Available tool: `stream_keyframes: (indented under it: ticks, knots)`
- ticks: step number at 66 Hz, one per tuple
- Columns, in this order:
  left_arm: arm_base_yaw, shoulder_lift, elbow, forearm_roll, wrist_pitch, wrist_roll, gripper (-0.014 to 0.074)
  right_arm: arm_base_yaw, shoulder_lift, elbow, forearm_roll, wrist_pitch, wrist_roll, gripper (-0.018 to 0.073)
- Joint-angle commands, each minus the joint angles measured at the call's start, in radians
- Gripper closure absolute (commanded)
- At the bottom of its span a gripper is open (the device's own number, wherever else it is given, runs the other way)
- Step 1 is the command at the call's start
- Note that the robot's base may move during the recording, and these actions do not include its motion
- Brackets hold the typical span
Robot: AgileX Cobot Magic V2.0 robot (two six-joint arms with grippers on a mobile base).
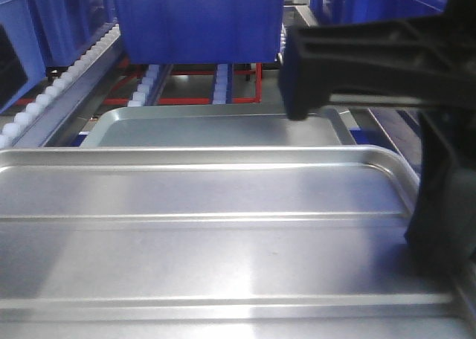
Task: Grab silver tray and stack on right shelf
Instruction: 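Carry the tray over the other silver tray and lower it on top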
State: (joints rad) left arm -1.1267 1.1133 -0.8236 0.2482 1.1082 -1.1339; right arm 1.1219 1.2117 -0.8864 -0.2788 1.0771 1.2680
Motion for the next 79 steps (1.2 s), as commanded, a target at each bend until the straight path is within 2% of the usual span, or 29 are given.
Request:
stream_keyframes:
  ticks: [1,21,35,48,56,67,75,79]
  knots:
    - [-0.003,-0.018,-0.021,0.060,0.086,0.016,0.0694,-0.015,-0.025,-0.018,-0.074,0.111,-0.028,0.0496]
    - [-0.003,0.038,-0.056,0.055,0.109,-0.012,0.0687,-0.031,-0.025,-0.018,-0.072,0.059,-0.043,0.0496]
    - [-0.003,0.158,-0.181,0.093,0.127,-0.002,0.0687,-0.101,-0.030,-0.018,-0.050,0.047,-0.120,0.0496]
    - [0.001,0.164,-0.192,0.110,0.079,0.016,0.0687,-0.177,-0.036,-0.021,-0.047,-0.024,-0.194,0.0496]
    - [0.051,0.164,-0.192,0.106,0.032,0.054,0.0687,-0.222,-0.035,-0.022,-0.047,-0.063,-0.227,0.0496]
    - [0.179,0.164,-0.192,0.074,-0.053,0.136,0.0687,-0.276,-0.033,-0.022,-0.047,-0.126,-0.264,0.0496]
    - [0.274,0.164,-0.192,0.032,-0.109,0.253,0.0687,-0.332,-0.008,-0.031,-0.047,-0.202,-0.284,0.0496]
    - [0.303,0.164,-0.192,0.029,-0.133,0.281,0.0687,-0.363,0.021,-0.050,-0.047,-0.208,-0.303,0.0496]
